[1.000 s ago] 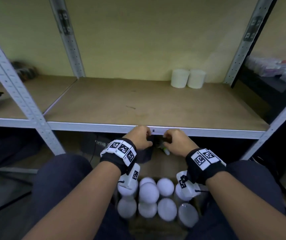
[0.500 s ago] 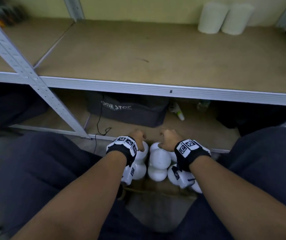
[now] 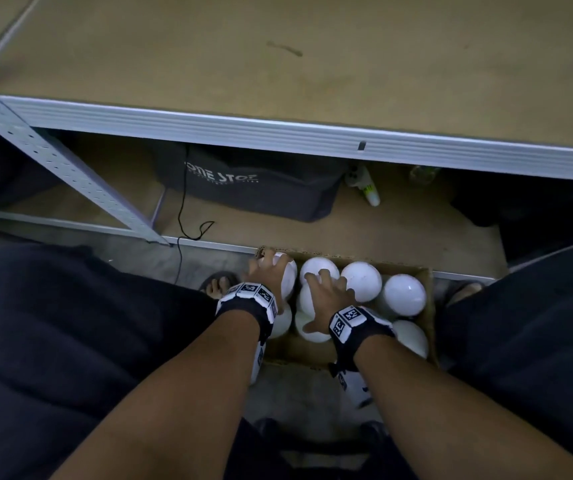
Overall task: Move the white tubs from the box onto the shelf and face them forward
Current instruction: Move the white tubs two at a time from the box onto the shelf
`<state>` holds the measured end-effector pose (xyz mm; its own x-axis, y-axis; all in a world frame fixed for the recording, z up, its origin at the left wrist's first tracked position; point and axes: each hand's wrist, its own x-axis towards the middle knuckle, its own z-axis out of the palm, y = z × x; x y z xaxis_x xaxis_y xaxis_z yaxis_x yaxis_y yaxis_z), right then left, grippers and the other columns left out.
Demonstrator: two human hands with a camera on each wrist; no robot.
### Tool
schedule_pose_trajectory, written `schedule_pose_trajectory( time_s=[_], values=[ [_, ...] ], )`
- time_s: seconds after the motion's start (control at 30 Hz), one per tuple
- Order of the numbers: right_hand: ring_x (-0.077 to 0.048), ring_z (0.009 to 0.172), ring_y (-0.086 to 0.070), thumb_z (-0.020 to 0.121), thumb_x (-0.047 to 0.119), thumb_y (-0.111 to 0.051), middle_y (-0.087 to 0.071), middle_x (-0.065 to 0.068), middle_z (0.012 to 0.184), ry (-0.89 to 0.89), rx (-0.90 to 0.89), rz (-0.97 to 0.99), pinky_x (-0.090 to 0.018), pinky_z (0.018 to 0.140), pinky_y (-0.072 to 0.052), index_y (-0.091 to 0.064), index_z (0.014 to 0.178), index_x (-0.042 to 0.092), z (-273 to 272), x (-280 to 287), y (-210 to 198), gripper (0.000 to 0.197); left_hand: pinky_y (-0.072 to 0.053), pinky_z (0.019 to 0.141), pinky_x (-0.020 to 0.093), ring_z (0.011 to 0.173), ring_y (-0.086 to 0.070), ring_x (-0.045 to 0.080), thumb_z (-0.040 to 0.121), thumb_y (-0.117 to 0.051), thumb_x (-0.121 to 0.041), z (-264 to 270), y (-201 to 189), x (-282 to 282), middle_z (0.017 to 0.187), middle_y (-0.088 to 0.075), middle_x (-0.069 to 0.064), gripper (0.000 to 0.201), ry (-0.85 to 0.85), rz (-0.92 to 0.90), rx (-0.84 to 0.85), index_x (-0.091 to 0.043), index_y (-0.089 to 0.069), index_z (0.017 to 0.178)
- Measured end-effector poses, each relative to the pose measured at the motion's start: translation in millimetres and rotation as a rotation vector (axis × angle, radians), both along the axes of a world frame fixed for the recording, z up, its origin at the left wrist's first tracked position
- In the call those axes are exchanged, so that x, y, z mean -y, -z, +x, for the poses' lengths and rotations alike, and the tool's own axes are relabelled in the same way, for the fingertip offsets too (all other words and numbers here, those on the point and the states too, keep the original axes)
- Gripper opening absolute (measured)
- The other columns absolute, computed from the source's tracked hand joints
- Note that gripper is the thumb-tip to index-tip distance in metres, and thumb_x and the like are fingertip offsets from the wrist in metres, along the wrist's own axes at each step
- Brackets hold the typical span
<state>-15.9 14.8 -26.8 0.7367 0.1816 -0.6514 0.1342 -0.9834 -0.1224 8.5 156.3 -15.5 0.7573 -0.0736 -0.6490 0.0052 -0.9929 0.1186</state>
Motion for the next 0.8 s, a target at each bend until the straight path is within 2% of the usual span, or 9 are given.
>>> schedule_pose_trajectory(
  time_s=[0.1,0.17,0.37,0.47,0.57,0.67,0.73,0.8],
  values=[
    [-0.040,0.128,-0.034,0.069,0.031,-0.081,-0.027,-0.005,0.142,0.010,0.023,-0.008,-0.048,0.094,-0.045,-0.027,0.141,0.025,-1.4,-1.1,3.4,0.090,-0.043,0.096,0.043,0.127,-0.033,0.035,0.066,-0.078,-0.016,0.5,0.7,4.6,0.146,-0.021,0.004,0.090,-0.022,0.025,0.065,-0.032,-0.027,0.139],
    [-0.039,0.127,-0.035,0.068,0.027,-0.081,-0.029,-0.005,0.139,0.032,0.019,0.006,-0.047,0.093,-0.046,-0.030,0.139,0.025,1.3,-1.1,2.5,0.087,-0.045,0.096,0.045,0.128,-0.032,0.034,0.067,-0.077,-0.016,2.5,-1.1,5.6,0.143,-0.022,0.003,0.088,-0.051,0.010,0.041,-0.032,-0.028,0.138],
    [-0.038,0.131,-0.030,0.067,0.030,-0.083,-0.023,-0.004,0.145,0.188,-0.023,0.082,-0.048,0.096,-0.042,-0.025,0.142,0.029,14.0,5.0,-15.2,0.094,-0.044,0.098,0.046,0.131,-0.032,0.037,0.066,-0.077,-0.015,6.5,-18.4,3.5,0.140,-0.028,0.006,0.087,-0.059,-0.050,0.000,-0.025,-0.031,0.139],
    [-0.037,0.133,-0.029,0.063,0.029,-0.084,-0.026,-0.003,0.144,0.262,-0.011,0.156,-0.050,0.100,-0.041,-0.028,0.140,0.029,27.0,12.1,-39.7,0.095,-0.046,0.097,0.049,0.126,-0.036,0.039,0.058,-0.082,-0.021,15.8,-44.1,7.6,0.131,-0.035,0.006,0.090,-0.005,-0.043,-0.007,-0.025,-0.033,0.133],
    [-0.037,0.128,-0.033,0.060,0.027,-0.084,-0.029,-0.002,0.141,0.253,0.053,0.196,-0.050,0.101,-0.041,-0.033,0.136,0.031,38.3,20.5,-76.0,0.092,-0.051,0.090,0.047,0.118,-0.043,0.038,0.055,-0.083,-0.021,24.5,-79.8,15.2,0.129,-0.036,0.005,0.092,0.043,-0.066,0.032,-0.027,-0.035,0.133],
    [-0.036,0.124,-0.033,0.060,0.026,-0.083,-0.030,-0.001,0.134,0.254,0.115,0.207,-0.047,0.099,-0.043,-0.038,0.130,0.032,45.3,30.3,-116.0,0.084,-0.052,0.084,0.049,0.118,-0.037,0.038,0.054,-0.084,-0.025,31.2,-117.8,21.5,0.124,-0.033,0.005,0.086,0.090,-0.077,0.085,-0.030,-0.039,0.127],
    [-0.036,0.127,-0.031,0.060,0.026,-0.083,-0.030,0.000,0.135,0.232,0.147,0.199,-0.050,0.099,-0.042,-0.036,0.133,0.033,46.4,37.2,-147.4,0.087,-0.051,0.085,0.051,0.119,-0.034,0.036,0.056,-0.084,-0.027,32.0,-148.1,25.1,0.121,-0.034,0.003,0.080,0.105,-0.100,0.100,-0.031,-0.040,0.123],
    [-0.036,0.127,-0.030,0.060,0.028,-0.083,-0.030,0.001,0.136,0.218,0.186,0.204,-0.053,0.098,-0.043,-0.035,0.136,0.035,45.3,43.6,-178.6,0.090,-0.052,0.082,0.049,0.117,-0.034,0.034,0.056,-0.084,-0.029,31.8,-177.2,27.6,0.118,-0.034,0.001,0.079,0.102,-0.138,0.133,-0.032,-0.042,0.123]
  ],
)
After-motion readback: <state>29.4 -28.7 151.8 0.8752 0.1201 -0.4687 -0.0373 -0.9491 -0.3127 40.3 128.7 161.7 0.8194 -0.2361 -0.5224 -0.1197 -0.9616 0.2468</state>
